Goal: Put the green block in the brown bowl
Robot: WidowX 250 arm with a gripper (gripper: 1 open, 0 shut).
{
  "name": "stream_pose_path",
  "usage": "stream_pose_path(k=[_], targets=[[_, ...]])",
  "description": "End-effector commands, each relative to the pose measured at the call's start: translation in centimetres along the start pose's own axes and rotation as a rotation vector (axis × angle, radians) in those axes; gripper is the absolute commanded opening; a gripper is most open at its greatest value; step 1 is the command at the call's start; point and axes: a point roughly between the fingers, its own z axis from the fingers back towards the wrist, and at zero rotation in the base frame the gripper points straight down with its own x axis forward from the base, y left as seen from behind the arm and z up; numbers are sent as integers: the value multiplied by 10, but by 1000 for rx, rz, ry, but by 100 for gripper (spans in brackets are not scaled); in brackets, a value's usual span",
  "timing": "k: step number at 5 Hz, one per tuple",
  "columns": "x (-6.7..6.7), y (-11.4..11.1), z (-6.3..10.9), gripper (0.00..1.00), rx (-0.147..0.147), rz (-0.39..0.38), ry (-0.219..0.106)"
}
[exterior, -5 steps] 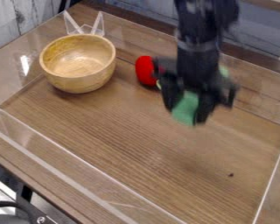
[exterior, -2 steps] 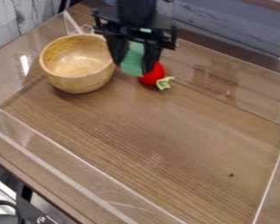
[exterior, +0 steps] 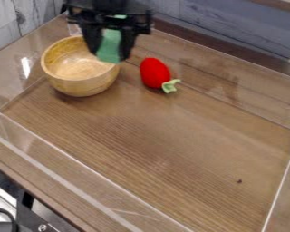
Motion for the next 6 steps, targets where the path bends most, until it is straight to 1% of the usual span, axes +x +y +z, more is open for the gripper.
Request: stream_pose_path(k=[1, 2, 3, 5, 6], targets=[[17, 22, -4, 0, 23, 8, -44], [22, 32, -22, 0, 24, -18, -42], [28, 39, -37, 0, 23, -20, -40], [38, 55, -36, 0, -7, -104, -46], [48, 66, -51, 0, -10, -100, -48]])
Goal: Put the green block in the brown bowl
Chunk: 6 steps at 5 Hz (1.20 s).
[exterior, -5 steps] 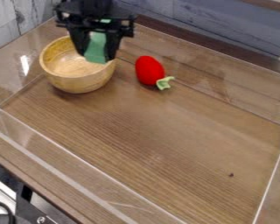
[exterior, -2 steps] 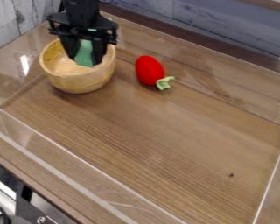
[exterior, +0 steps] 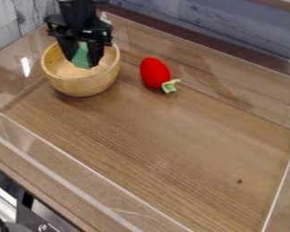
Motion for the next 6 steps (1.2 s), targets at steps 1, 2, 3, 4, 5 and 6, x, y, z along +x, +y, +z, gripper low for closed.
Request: stream_pose_path(k=[1, 2, 3, 4, 5, 6], targets=[[20, 13, 9, 0, 4, 5, -70], [21, 25, 7, 0, -7, 26, -76], [21, 31, 6, 0, -22, 33, -86], [29, 25, 26, 0, -27, 50, -104], [35, 17, 41, 0, -29, 42, -118], [30, 15, 48, 0, -59, -66, -130]])
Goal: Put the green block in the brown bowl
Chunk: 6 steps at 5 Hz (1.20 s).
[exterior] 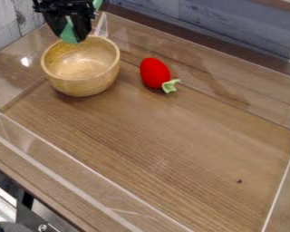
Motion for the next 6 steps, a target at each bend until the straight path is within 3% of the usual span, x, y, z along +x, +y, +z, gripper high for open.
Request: stream_pose_path(k=[1, 3, 5, 6], targets=[[6, -2, 19, 100, 21, -26, -47], [14, 10, 52, 100, -18, -68, -32], [3, -2, 32, 100, -16, 4, -10], [0, -19, 40, 100, -43, -41, 0]])
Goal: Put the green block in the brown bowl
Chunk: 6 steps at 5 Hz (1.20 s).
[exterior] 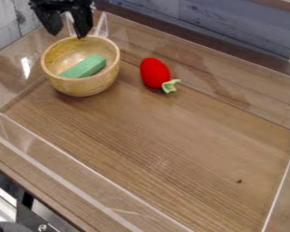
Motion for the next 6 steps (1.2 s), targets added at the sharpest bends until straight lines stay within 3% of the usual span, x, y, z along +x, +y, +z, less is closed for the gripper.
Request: stream_pose_path(k=[1, 3, 5, 6], targets=[[3, -19, 25, 100, -7, -65, -46], [10, -45, 27, 100, -42, -119, -21], [2, -47, 15, 100, -71, -171, 6], [-1, -61, 17, 100, -80, -188, 20]])
